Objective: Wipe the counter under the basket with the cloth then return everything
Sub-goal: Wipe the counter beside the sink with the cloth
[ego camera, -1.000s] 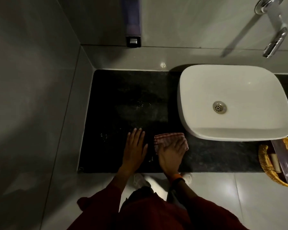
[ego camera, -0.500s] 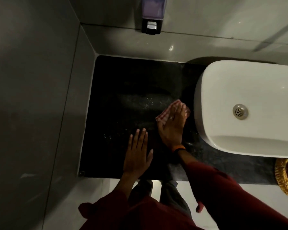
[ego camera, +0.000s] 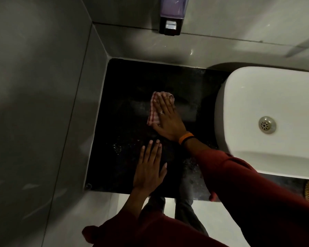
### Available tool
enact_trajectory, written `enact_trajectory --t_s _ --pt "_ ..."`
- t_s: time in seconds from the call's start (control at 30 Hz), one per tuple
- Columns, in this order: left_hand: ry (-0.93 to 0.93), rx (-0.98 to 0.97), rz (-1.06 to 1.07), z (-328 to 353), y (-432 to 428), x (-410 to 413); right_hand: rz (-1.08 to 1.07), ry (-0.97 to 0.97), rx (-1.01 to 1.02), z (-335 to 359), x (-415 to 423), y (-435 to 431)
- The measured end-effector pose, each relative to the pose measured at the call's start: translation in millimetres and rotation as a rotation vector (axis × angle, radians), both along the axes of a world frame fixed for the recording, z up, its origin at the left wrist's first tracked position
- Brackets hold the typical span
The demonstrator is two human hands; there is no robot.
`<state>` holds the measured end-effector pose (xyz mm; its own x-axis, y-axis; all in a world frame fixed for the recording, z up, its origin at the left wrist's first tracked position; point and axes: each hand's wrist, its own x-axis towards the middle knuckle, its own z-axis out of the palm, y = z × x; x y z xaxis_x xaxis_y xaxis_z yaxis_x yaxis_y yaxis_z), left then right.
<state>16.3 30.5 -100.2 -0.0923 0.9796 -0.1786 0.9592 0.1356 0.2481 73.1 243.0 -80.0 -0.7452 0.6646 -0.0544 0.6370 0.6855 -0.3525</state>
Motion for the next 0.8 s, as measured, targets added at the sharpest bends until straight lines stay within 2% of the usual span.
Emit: enact_trajectory --t_s 0.07,0.17,0.27,0.4,0.5,0.57,0.67,0.8 --pt "-0.009 0.008 -0.007 3 -1 1 -0.081 0.065 -0.052 8 5 -9" --pt "-0.118 0.072 0.058 9 -3 0 -0.347 0.192 -0.083 9 28 -44" --pt "-0.229 0.214 0.111 24 20 -8 -0.521 0.044 0.006 -4 63 -84" --pt "-0.073 0.303 -0.051 46 120 -36 -0.474 -0.120 0.049 -18 85 -109" --pt "0.122 0.127 -0.226 42 188 -55 -0.478 -0.148 0.058 -20 84 -109" --pt "0.171 0.041 -0.301 24 200 -63 -0.486 -0.144 0.053 -21 83 -108" --pt "0.129 0.087 -0.216 12 193 -67 -0.479 -0.148 0.055 -22 84 -108" --pt "0.083 0.136 -0.002 13 172 -64 -0.485 -0.123 0.055 -21 84 -109"
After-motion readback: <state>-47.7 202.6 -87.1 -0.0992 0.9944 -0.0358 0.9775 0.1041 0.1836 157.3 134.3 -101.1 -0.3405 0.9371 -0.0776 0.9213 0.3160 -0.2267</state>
